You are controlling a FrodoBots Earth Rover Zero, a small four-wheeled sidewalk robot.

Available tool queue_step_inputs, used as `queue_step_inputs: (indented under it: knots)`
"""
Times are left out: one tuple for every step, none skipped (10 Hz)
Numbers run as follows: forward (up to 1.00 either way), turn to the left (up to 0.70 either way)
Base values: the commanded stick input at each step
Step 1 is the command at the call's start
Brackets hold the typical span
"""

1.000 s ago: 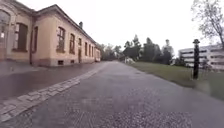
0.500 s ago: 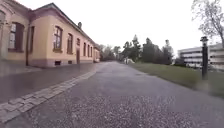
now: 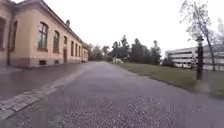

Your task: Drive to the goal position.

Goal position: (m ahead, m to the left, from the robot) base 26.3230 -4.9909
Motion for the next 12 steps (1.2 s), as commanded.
queue_step_inputs:
  knots:
    - [1.0,0.0]
    - [1.0,0.0]
    - [1.0,0.0]
    - [1.0,0.0]
    - [1.0,0.0]
    - [1.0,0.0]
    - [1.0,0.0]
    - [1.0,0.0]
    - [1.0,0.0]
    - [1.0,0.1]
    - [1.0,0.26]
    - [1.0,0.37]
